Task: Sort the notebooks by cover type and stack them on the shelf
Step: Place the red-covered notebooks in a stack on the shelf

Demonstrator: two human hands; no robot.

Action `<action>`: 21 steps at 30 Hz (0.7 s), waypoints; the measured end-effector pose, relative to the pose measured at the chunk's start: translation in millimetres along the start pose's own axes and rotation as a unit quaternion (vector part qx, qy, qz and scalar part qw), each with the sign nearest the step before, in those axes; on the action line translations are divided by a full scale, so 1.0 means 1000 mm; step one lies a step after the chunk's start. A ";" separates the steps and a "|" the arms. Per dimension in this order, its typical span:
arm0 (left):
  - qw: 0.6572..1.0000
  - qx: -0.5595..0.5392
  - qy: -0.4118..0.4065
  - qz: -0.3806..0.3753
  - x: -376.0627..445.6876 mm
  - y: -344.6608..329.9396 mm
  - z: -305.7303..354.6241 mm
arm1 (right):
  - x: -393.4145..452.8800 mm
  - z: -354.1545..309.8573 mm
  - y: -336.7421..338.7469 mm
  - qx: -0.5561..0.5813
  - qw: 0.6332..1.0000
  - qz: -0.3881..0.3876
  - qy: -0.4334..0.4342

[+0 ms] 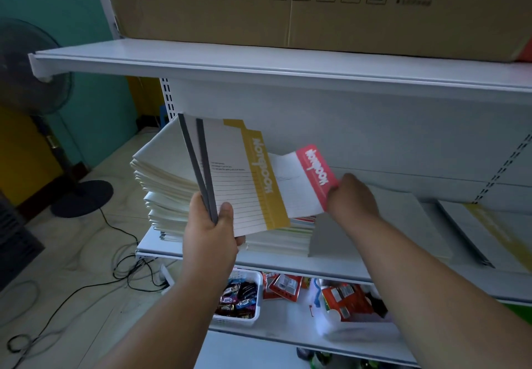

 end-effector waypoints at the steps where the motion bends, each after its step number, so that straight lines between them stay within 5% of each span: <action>1: 1.000 0.011 -0.010 0.006 -0.001 0.000 0.000 | 0.002 0.005 0.001 0.074 0.997 0.027 -0.020; 4: 0.999 0.037 -0.032 0.018 -0.004 0.002 0.000 | -0.011 0.014 0.001 0.404 0.903 -0.006 -0.145; 6: 0.999 0.033 -0.030 0.010 -0.008 -0.002 -0.001 | -0.028 0.014 0.004 0.492 0.852 -0.068 -0.165; 11: 0.998 -0.008 0.007 -0.057 -0.022 -0.026 -0.002 | -0.068 0.000 0.013 0.290 0.953 -0.089 -0.016; 14: 0.995 -0.018 0.014 -0.096 -0.033 -0.039 -0.002 | -0.063 0.017 0.022 0.235 0.971 -0.049 0.001; 16: 0.988 -0.030 0.019 -0.152 -0.043 -0.051 -0.001 | -0.049 0.032 0.036 0.314 0.942 -0.089 -0.079; 19: 0.961 0.002 0.048 -0.271 -0.067 -0.078 -0.002 | -0.027 0.056 0.067 0.490 0.832 -0.157 -0.207; 21: 0.938 0.034 0.064 -0.339 -0.080 -0.103 -0.003 | -0.014 0.078 0.089 0.505 0.829 -0.132 -0.203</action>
Point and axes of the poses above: each hand's wrist, its own x-axis towards the middle knuckle, its own y-axis out of the back of the hand, z = x × y, the point moved 2 cm from there along x, towards the middle knuckle, and after that the axes turned 8 degrees about z, right-handed, at the moved point
